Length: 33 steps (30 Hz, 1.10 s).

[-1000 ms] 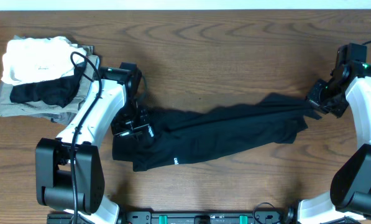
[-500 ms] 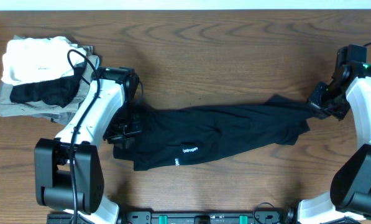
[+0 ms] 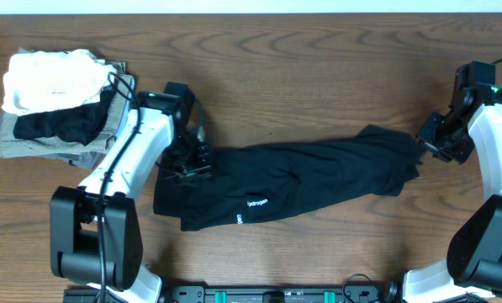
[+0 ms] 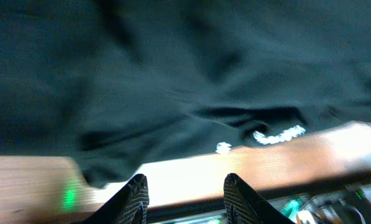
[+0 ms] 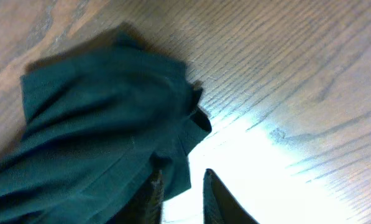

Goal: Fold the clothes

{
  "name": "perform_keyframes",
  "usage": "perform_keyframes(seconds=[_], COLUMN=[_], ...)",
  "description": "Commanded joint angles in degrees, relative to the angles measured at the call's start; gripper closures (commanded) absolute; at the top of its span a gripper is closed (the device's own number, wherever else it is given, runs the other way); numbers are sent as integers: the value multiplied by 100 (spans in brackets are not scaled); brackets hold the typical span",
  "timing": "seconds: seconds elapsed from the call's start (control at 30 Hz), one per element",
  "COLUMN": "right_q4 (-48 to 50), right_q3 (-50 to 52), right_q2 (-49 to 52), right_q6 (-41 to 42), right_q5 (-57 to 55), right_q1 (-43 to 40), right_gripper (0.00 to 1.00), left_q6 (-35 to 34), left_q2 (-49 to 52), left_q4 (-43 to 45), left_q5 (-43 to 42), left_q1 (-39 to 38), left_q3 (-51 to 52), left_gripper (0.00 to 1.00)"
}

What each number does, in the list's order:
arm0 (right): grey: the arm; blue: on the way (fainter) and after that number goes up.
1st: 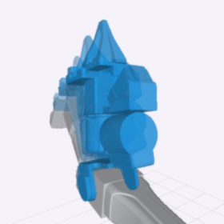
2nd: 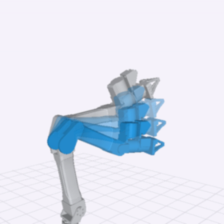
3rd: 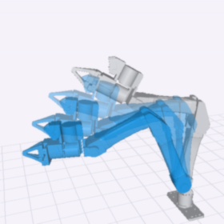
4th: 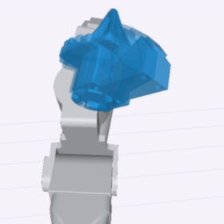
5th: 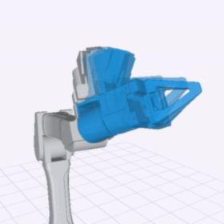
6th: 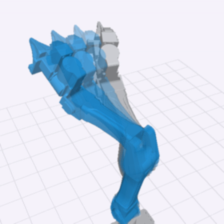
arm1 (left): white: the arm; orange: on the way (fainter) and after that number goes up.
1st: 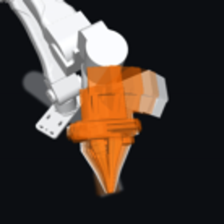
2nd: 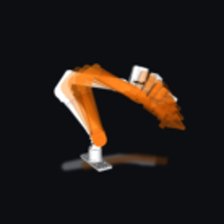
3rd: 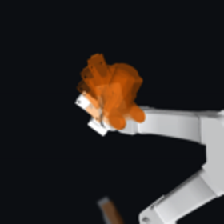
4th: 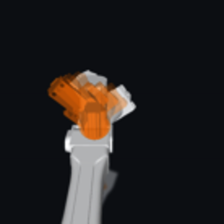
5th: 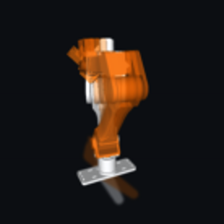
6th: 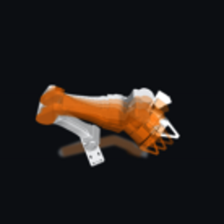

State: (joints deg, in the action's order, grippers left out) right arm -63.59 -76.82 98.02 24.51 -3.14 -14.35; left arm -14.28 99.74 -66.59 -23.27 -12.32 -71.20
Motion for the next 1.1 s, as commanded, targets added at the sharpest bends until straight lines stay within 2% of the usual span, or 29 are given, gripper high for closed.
perform_keyframes(seconds=[0.0,0.1,0.13,0.17,0.37,0.47,0.57,0.77,1.07], right_q4=[-4,-4,-4,-4,59,105,125,138,210], right_q3=[-63,-63,-63,-63,-63,-63,-63,-63,-63], right_q2=[-42,-42,-42,-42,-42,-42,-42,-42,-42], right_q6=[7,7,9,9,7,7,7,4,-85], right_q5=[-105,-116,-116,-116,-116,-116,-116,-118,-116], right_q1=[-26,-26,-26,-26,-26,-26,-26,-26,-26], right_gripper=[56,22,14,11,9,9,9,9,9], left_q6=[-149,-931,-1156,-1386,-1910,-2179,-2789,-3847,-3875], left_q2=[-74,-74,-74,-74,-74,-74,-74,-74,-74], left_q4=[111,507,651,809,1445,1569,1659,1906,2304], left_q5=[-610,-605,-608,-608,-599,-280,254,306,-173], left_q1=[-282,-492,-553,-623,-916,-992,-1108,-1384,-1716], left_q3=[149,345,426,529,951,951,1008,1196,1196], left_gripper=[58,58,58,58,58,58,57,57,57])
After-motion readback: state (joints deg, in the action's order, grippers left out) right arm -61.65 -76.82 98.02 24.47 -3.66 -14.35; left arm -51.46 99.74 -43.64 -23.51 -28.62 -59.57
